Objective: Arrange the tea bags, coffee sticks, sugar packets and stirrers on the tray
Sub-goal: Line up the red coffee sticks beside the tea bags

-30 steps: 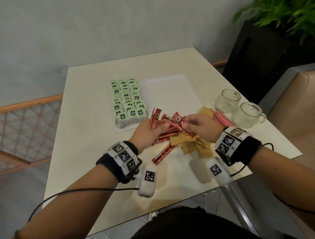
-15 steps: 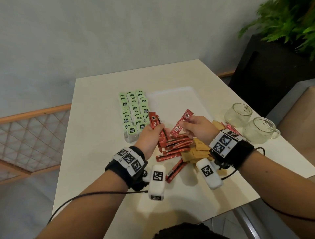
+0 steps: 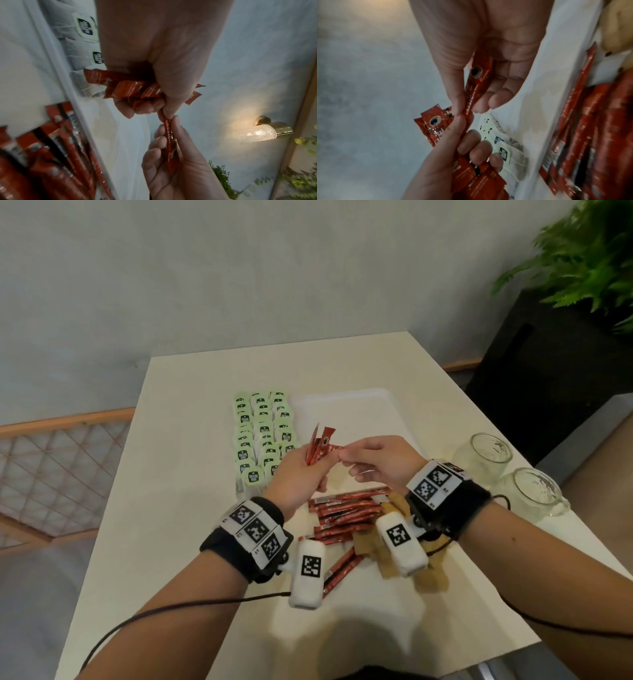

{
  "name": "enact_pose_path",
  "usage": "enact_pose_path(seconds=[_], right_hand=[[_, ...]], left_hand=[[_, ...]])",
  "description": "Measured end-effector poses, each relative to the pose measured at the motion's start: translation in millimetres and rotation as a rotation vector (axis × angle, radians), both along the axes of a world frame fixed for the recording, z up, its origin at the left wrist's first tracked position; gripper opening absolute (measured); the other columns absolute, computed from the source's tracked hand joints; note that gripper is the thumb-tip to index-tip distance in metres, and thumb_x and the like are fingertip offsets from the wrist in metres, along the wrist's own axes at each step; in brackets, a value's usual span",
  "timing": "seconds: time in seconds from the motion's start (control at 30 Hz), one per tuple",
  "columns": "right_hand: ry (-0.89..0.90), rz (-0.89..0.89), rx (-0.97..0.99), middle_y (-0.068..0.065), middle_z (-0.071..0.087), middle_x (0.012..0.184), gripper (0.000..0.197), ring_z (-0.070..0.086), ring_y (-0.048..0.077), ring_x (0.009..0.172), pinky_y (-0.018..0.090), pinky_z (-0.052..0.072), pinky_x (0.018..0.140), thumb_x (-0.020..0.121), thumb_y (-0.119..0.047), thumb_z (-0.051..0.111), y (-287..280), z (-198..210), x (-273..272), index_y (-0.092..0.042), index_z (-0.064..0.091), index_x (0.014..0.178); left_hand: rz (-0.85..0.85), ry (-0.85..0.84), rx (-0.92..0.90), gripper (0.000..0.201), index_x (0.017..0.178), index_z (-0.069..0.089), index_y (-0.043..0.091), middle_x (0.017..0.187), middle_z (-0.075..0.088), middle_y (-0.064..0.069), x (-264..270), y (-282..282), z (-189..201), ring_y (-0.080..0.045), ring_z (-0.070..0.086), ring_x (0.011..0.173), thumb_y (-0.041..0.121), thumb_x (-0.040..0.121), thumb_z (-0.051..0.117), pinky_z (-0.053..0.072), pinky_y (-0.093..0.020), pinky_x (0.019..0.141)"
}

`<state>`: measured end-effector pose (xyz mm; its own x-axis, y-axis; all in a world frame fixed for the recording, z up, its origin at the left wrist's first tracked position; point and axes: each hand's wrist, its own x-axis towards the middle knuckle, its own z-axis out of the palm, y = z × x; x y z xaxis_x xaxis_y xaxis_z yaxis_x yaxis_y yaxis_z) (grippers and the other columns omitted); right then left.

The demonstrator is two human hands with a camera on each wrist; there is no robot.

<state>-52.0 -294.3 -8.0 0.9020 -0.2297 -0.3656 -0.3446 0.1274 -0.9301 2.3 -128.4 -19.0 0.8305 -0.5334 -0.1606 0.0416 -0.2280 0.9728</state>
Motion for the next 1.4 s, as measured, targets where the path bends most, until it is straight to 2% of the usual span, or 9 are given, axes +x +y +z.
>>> enact_pose_path(seconds=[0.2, 0.33, 0.47, 0.63, 0.77, 0.87, 1.17, 1.3, 1.4], right_hand=[[-0.006, -0.081, -0.179, 0.005, 0.067, 0.068, 0.020, 0.049, 0.011, 0.046, 0.023, 0.043, 0.047, 0.076, -0.024, 0.081, -29, 2, 30, -0.007, 0.071, 0.078], [-0.059, -0.078, 0.061, 0.011, 0.070, 0.072, 0.005, 0.063, 0.010, 0.052, 0.020, 0.055, 0.055, 0.085, -0.003, 0.068, -41, 4, 57, 0.002, 0.068, 0.086], [-0.041, -0.071, 0.064, 0.010, 0.070, 0.073, 0.006, 0.066, 0.011, 0.054, 0.022, 0.058, 0.057, 0.090, -0.003, 0.064, -49, -2, 98, 0.001, 0.067, 0.087], [0.162, -0.229, -0.091, 0.015, 0.067, 0.080, 0.011, 0.058, 0.017, 0.049, 0.029, 0.055, 0.050, 0.082, -0.006, 0.075, -66, -33, 164, -0.004, 0.065, 0.077], [0.298, -0.201, -0.196, 0.012, 0.062, 0.063, 0.014, 0.053, 0.014, 0.038, 0.024, 0.054, 0.042, 0.083, -0.008, 0.074, -66, -53, 200, -0.002, 0.065, 0.075], [0.331, -0.178, -0.228, 0.011, 0.060, 0.062, 0.014, 0.052, 0.014, 0.037, 0.020, 0.047, 0.037, 0.084, -0.009, 0.073, -66, -59, 218, -0.001, 0.065, 0.077], [0.271, -0.171, -0.386, 0.015, 0.072, 0.076, 0.020, 0.060, 0.022, 0.055, 0.037, 0.058, 0.070, 0.076, -0.021, 0.081, -68, -63, 221, -0.006, 0.068, 0.074], [0.204, -0.100, -0.627, 0.000, 0.060, 0.071, 0.027, 0.053, 0.017, 0.062, 0.028, 0.045, 0.061, 0.078, -0.041, 0.076, -62, -52, 196, -0.017, 0.062, 0.076], [0.025, -0.084, -0.504, 0.002, 0.058, 0.070, 0.029, 0.045, 0.016, 0.053, 0.027, 0.039, 0.053, 0.084, -0.039, 0.071, -45, -36, 164, -0.009, 0.068, 0.085]], left_hand=[[0.103, 0.061, 0.025, 0.018, 0.095, 0.062, 0.018, 0.063, 0.054, 0.000, 27, -15, 8, -0.015, 0.054, 0.055, 0.036, 0.097, 0.059, 0.040, -0.021, 0.043], [0.164, 0.141, -0.021, 0.015, 0.096, 0.062, 0.018, 0.063, 0.052, 0.004, 54, -17, 12, -0.011, 0.054, 0.053, 0.033, 0.095, 0.063, 0.052, -0.037, 0.069], [0.216, 0.226, -0.030, 0.020, 0.088, 0.056, 0.013, 0.066, 0.055, -0.003, 87, -7, 19, -0.017, 0.059, 0.053, 0.030, 0.096, 0.062, 0.048, -0.028, 0.051], [0.303, 0.308, -0.176, 0.015, 0.100, 0.063, 0.006, 0.066, 0.064, -0.002, 116, 12, 24, -0.018, 0.065, 0.055, 0.020, 0.096, 0.061, 0.044, -0.058, 0.096], [0.380, 0.344, -0.229, 0.017, 0.110, 0.063, 0.006, 0.076, 0.066, -0.006, 129, 21, 20, -0.020, 0.064, 0.058, 0.017, 0.097, 0.058, 0.059, -0.036, 0.062], [0.396, 0.365, -0.224, 0.017, 0.112, 0.062, 0.006, 0.073, 0.065, -0.005, 132, 28, 13, -0.018, 0.057, 0.052, 0.013, 0.098, 0.054, 0.047, -0.026, 0.044], [0.296, 0.468, -0.243, 0.017, 0.113, 0.058, 0.005, 0.102, 0.075, -0.014, 119, 28, 8, -0.027, 0.074, 0.084, 0.014, 0.099, 0.055, 0.053, -0.024, 0.048], [0.241, 0.537, -0.343, 0.030, 0.118, 0.059, 0.003, 0.104, 0.072, -0.018, 109, 25, 9, -0.033, 0.072, 0.095, 0.015, 0.092, 0.065, 0.058, -0.028, 0.054], [0.183, 0.531, -0.316, 0.036, 0.121, 0.058, 0.002, 0.090, 0.071, -0.014, 97, 16, 11, -0.029, 0.072, 0.081, 0.016, 0.090, 0.069, 0.055, -0.026, 0.048]])
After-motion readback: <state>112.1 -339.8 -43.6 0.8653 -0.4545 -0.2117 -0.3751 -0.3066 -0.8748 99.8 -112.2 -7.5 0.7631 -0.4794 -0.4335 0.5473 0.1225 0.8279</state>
